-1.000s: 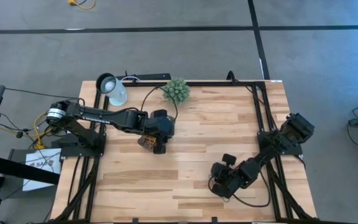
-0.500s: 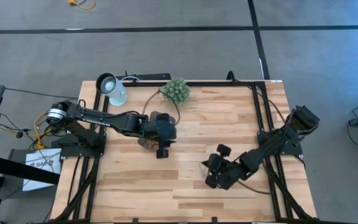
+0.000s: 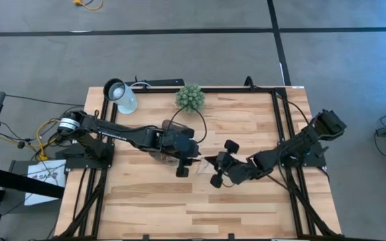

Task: Pick and place items into bin
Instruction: Put the blue rubber band into the black bin

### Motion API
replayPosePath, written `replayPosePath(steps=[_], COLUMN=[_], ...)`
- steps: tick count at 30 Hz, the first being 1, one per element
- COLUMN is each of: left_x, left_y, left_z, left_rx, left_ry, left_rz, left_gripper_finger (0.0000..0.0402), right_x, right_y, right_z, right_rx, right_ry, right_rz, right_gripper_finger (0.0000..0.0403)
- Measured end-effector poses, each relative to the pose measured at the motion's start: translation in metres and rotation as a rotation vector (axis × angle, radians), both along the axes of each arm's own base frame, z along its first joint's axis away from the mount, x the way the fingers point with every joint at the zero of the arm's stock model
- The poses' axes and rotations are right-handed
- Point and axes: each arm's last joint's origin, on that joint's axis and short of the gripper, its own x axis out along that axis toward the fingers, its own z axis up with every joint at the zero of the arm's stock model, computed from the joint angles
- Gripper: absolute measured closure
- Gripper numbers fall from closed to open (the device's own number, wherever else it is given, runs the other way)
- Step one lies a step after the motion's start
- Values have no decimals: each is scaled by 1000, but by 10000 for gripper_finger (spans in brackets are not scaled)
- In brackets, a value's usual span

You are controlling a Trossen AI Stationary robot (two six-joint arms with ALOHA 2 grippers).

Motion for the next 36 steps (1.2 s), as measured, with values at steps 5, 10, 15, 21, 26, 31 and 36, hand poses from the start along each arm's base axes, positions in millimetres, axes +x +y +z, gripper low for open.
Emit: replayPosePath(steps=[5,10,15,21,26,31,36], left_x=[4,8,14,15,15,15,15], left_y=[3,9,20,31,32,30,27], left_z=[-3,-13,-20,-18,-18,-18,-18], left_rx=[1,14,15,12,20,16,4], left_ry=[-10,28,26,13,21,19,2], left_rz=[13,24,57,83,81,46,-41], left_gripper_finger=[297,297,297,298,309,321,324], right_x=[5,10,13,12,12,12,12], right_y=[-13,-20,-22,-21,-22,-22,-20], right_z=[-1,4,7,7,7,6,6], right_rx=[-11,-42,-69,-71,-80,-76,-47], right_ry=[9,-18,-31,-34,-24,-14,-8], right_rz=[-37,-42,-31,-32,-31,-17,36], right_gripper_finger=[402,403,403,403,403,403,403])
